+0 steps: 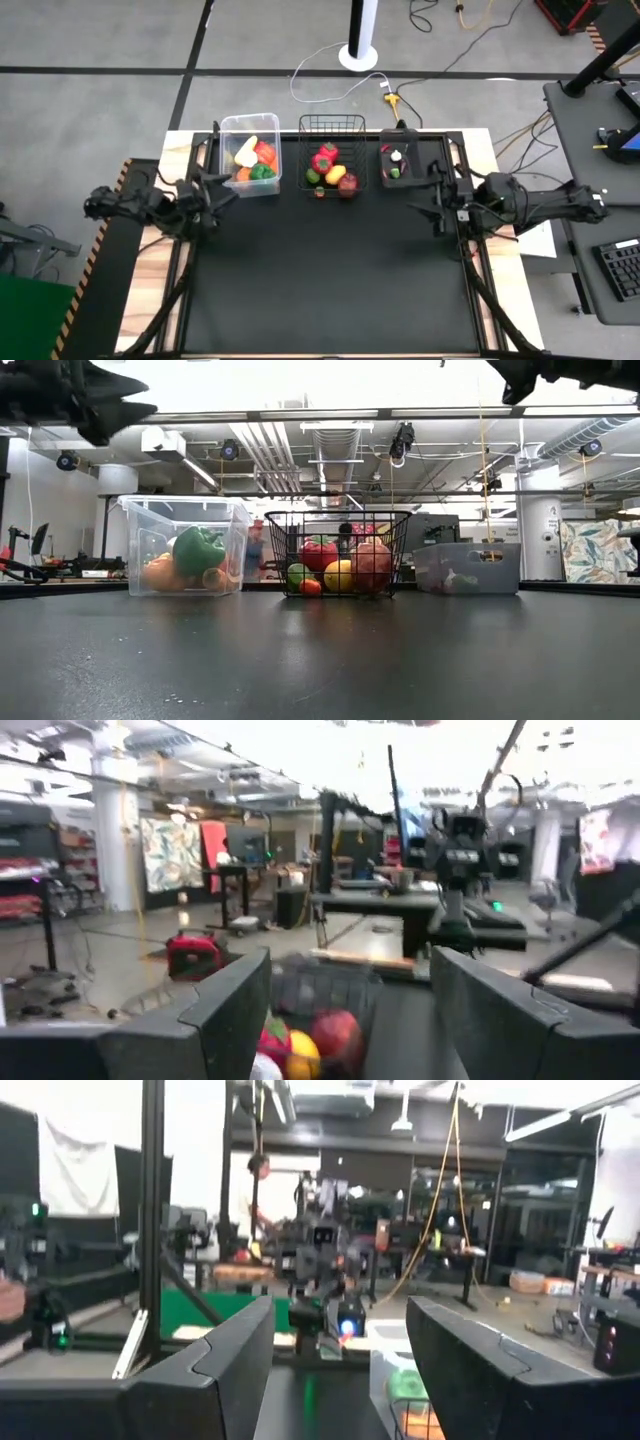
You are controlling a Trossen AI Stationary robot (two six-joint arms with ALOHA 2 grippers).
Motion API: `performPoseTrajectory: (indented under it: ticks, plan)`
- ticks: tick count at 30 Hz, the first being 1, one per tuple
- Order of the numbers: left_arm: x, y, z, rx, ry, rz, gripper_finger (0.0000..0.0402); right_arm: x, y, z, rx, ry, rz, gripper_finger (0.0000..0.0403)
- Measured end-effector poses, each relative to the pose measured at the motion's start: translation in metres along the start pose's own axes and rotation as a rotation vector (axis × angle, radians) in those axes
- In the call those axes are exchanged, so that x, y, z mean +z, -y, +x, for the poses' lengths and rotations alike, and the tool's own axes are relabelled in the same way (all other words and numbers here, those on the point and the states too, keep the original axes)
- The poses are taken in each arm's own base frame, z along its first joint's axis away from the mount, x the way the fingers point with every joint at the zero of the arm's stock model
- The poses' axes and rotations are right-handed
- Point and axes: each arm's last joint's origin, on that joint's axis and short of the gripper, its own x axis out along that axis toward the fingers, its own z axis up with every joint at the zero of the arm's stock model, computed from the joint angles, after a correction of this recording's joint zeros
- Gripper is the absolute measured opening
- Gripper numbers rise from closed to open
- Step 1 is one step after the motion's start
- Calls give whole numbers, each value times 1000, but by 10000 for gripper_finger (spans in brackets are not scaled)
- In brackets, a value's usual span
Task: Sort produce into baskets
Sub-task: Return to Home Position
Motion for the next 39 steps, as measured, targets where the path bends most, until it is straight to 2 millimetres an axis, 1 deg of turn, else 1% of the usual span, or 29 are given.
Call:
performPoseTrajectory:
  ticks: [3, 6, 9, 13, 14, 16, 19, 23, 25, 29, 34, 39]
  plan:
    - [-17, 4, 2, -17, -20, -26, 256, -10, -1, -10, -4, 60, 11, 219]
    - [-43, 8, 2, -28, -41, -65, 256, -25, -2, -19, -9, 77, 28, 219]
    - [-49, 8, 2, -41, -91, -105, 256, -39, -3, -27, -19, 102, 38, 219]
    - [-47, 8, 2, -41, -75, -105, 256, -57, -4, -39, -28, 163, 25, 219]
    - [-47, 8, 2, -42, -74, -94, 256, -58, -5, -41, -31, 161, 15, 219]
    - [-47, 8, 2, -42, -71, -81, 256, -58, -5, -42, -28, 163, -8, 219]
    - [-48, 8, 2, -41, -75, -68, 256, -53, -4, -45, -36, 213, -31, 219]
    - [-53, 8, 1, -44, -126, -27, 256, -48, -4, -51, -45, 260, -68, 219]
    - [-56, 9, 1, -47, -152, -17, 256, -50, -4, -52, -46, 243, -87, 219]
    - [-56, 9, 1, -45, -156, -29, 256, -59, -5, -50, -41, 144, -108, 219]
    - [-57, 9, 1, -47, -158, 0, 256, -71, -5, -49, -67, 19, -127, 219]
    - [-57, 9, 1, -49, -156, 36, 256, -73, -4, -48, -71, -6, -202, 219]
